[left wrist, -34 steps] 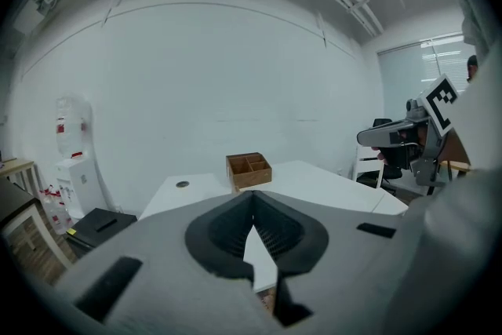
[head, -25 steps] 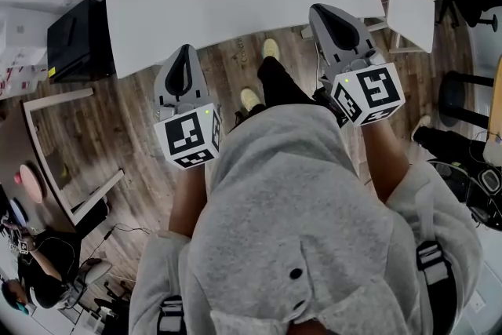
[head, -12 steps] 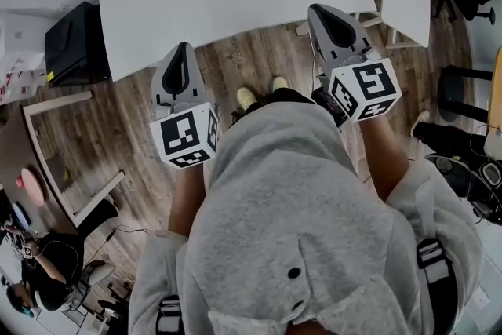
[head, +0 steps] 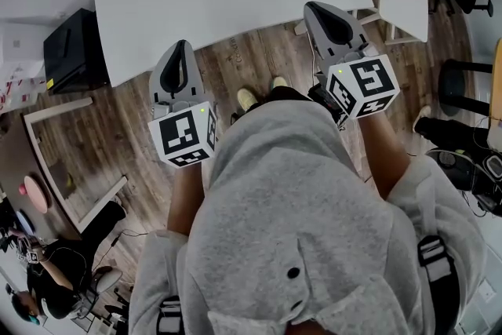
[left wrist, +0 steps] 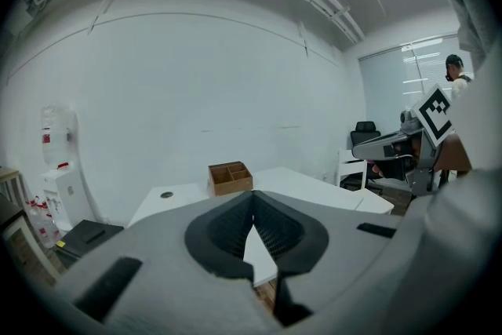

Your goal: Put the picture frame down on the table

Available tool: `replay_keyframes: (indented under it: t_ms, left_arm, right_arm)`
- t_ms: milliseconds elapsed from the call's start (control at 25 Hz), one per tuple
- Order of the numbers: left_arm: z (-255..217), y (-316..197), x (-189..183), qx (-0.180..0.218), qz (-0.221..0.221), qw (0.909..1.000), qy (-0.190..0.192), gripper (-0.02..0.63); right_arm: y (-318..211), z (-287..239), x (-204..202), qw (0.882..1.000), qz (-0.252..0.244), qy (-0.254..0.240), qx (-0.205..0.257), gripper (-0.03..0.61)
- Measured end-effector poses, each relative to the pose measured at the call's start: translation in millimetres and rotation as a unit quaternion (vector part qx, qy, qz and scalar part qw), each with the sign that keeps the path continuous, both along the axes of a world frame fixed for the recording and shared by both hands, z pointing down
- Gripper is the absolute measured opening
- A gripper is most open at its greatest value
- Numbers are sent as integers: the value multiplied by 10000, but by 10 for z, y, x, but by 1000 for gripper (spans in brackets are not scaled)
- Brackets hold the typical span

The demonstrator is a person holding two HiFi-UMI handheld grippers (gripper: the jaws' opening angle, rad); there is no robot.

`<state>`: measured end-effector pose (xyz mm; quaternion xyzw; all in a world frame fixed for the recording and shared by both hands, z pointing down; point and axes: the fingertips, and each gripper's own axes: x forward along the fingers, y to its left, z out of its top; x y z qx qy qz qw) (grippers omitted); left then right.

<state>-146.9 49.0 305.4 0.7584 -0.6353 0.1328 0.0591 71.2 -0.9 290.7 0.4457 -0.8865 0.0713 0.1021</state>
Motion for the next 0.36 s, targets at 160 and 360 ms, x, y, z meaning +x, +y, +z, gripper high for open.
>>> replay_keyframes:
  t_ms: [160,360]
  left_arm:
    - [10,-8,-38,14,19,10000,-31,20]
    - [11,9,-42,53,55,9999,-141,20]
  right_arm:
    - [19,2,-42,10000,10,16,13,26]
    - [66,-10,-89,10000,-21,48,33,26]
